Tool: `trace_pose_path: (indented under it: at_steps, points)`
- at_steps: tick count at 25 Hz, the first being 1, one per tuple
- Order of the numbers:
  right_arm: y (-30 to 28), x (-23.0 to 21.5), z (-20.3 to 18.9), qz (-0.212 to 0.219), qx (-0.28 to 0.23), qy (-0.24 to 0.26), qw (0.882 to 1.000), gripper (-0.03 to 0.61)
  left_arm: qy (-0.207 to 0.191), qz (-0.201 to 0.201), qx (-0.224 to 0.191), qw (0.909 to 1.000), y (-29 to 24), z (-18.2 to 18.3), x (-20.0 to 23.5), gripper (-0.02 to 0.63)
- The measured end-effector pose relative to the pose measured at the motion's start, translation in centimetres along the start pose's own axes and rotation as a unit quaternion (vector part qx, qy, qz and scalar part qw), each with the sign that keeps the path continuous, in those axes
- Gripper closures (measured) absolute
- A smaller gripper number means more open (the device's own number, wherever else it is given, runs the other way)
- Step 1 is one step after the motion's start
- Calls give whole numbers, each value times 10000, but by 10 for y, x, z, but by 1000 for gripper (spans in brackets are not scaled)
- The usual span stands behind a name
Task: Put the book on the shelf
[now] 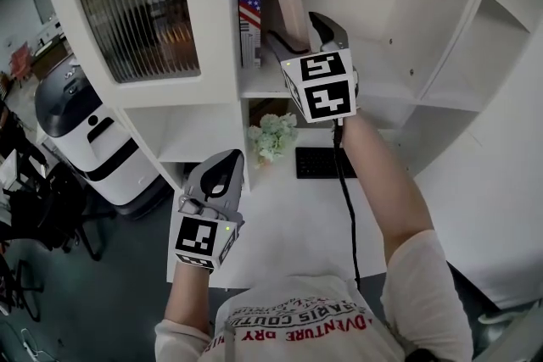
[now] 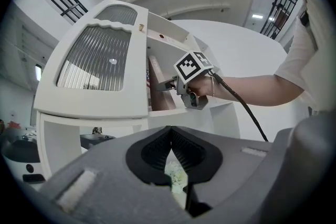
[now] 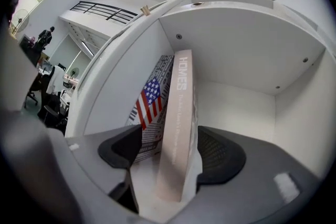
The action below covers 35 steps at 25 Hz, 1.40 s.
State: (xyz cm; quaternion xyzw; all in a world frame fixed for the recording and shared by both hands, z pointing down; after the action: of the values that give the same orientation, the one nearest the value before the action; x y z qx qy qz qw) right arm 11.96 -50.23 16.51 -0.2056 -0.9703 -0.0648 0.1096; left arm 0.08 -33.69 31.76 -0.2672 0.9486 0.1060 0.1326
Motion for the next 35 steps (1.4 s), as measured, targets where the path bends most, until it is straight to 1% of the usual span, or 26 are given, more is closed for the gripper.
trace_pose_path:
  at_steps: [5, 9, 13, 17, 19, 22, 23, 25, 26, 29, 32, 35]
  points:
    - [50, 8, -9, -53, -185, -145, 9997, 261, -28, -196, -6, 9998, 23, 4, -18, 609]
    - [91, 17, -17, 27, -315, -320, 9990, 262, 33, -289, 76, 9995, 37, 3, -25, 609]
    - [124, 30, -33, 91, -319, -431, 9985, 273, 79, -314, 76, 9994, 49, 2, -30, 609]
    - [157, 38, -48, 63, -438, -694, 9966, 356, 103, -366, 74, 9992, 59, 3, -35, 609]
    - [174, 41, -55, 43, -530, -797, 9954, 418, 97, -390, 54, 9992, 63, 4, -37, 609]
    - [196, 46, -69, 48, -633, -858, 9943, 490, 90, -393, 18, 9992, 68, 6, -37, 609]
    - [202, 48, -75, 53, -649, -881, 9940, 516, 90, -384, 15, 9992, 70, 7, -36, 609]
    - [212, 54, -87, 75, -621, -940, 9936, 542, 92, -355, 13, 9993, 72, 6, -33, 609]
    - [216, 58, -94, 100, -579, -983, 9934, 571, 94, -339, 17, 9994, 74, 5, -32, 609]
    - [225, 69, -114, 267, -473, -1120, 9922, 578, 117, -286, 28, 9995, 78, 1, -29, 609]
    - [231, 79, -126, 459, -433, -1096, 9920, 578, 146, -261, 38, 9995, 82, -5, -29, 609]
    - [236, 89, -139, 550, -316, -1156, 9913, 578, 167, -281, 103, 9994, 87, -12, -30, 609]
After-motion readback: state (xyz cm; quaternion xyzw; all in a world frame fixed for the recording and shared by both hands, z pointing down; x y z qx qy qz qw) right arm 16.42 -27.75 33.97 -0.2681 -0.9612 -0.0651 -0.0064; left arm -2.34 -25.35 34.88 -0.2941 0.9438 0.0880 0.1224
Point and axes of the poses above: the fingertips, and each gripper's own axes: y backward along the fingers, x to its left, z out of its top, the point moved 4 cm from there along y, backward along the fingers, and after that the axes turned 11 degrees about -y, right-handed, at the moved point
